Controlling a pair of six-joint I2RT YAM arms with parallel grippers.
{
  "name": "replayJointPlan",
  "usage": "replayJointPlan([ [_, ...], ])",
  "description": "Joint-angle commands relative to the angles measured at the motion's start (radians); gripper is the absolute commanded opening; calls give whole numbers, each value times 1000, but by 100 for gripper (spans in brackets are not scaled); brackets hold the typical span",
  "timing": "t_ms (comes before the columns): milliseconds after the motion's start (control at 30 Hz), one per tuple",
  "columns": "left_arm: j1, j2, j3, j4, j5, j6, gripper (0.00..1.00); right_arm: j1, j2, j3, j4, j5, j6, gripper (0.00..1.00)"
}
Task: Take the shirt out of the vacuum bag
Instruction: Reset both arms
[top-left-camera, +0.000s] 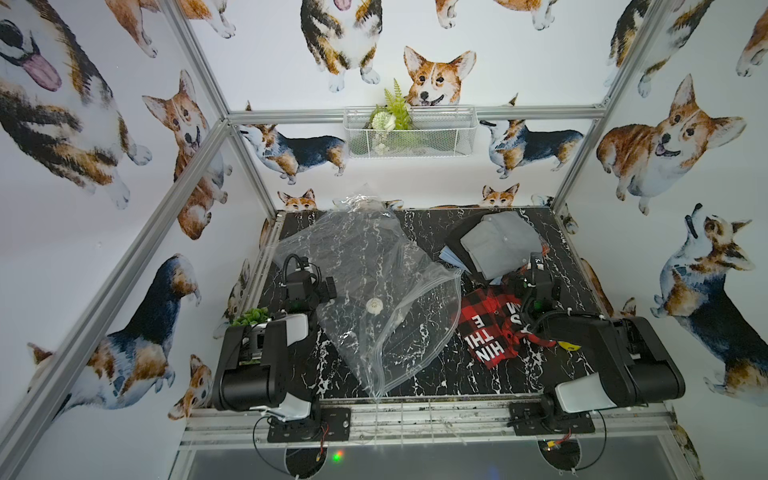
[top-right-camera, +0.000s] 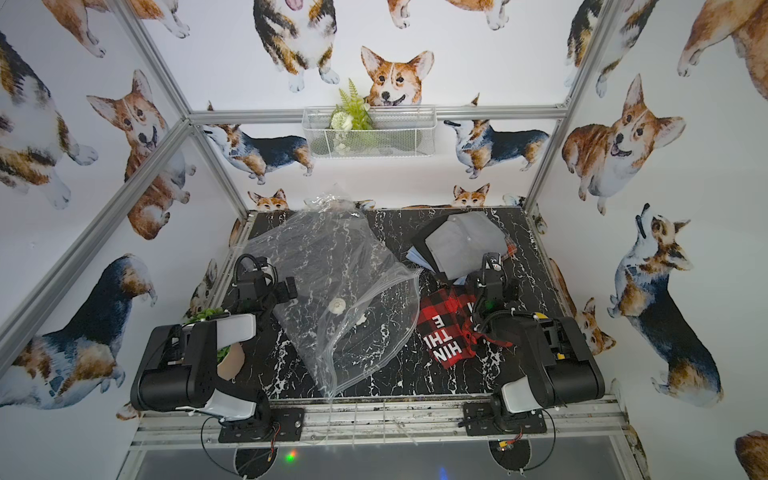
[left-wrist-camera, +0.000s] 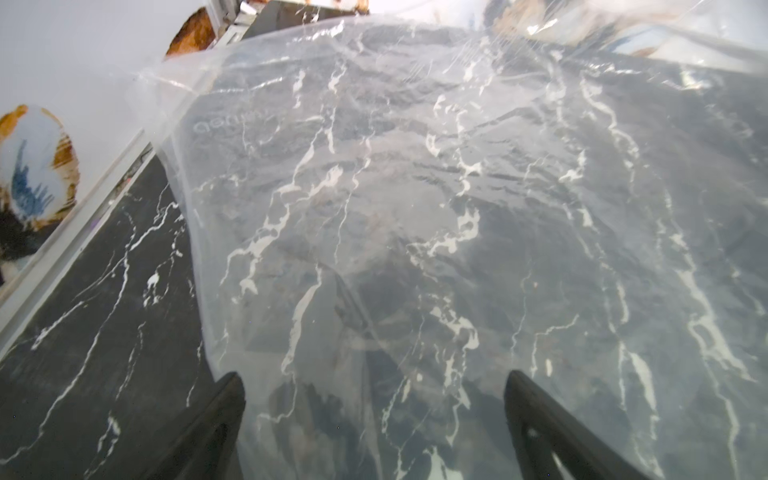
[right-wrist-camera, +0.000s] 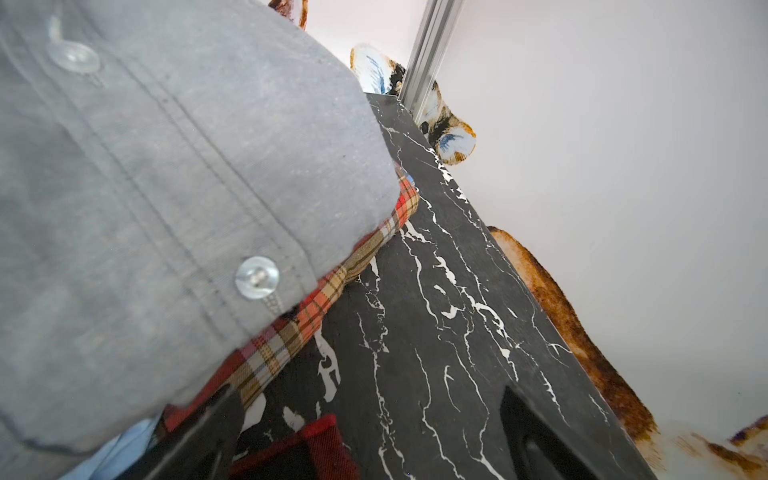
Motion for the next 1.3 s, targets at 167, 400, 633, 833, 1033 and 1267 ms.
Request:
replayJointPlan([
  [167,-176,62,-177,495,-305,101,100,-53,-34,-59,110,-181,52,100],
  [400,-164,67,-148,450,-281,100,100,-82,-8,-128,229,-293,55,100],
  [633,-162,69,-125,412,-292,95,100,-103,10,-117,242,-306,67,100],
  [833,-162,71,-125,410,-280,97,100,-103,8,-116,236,-306,67,100],
  [1033,-163,71,-166,486,-233,117,100,-103,2,-114,226,-304,67,100],
  [1267,-169,74,-175,510,-214,129,100,-103,3,-114,226,-304,69,100],
])
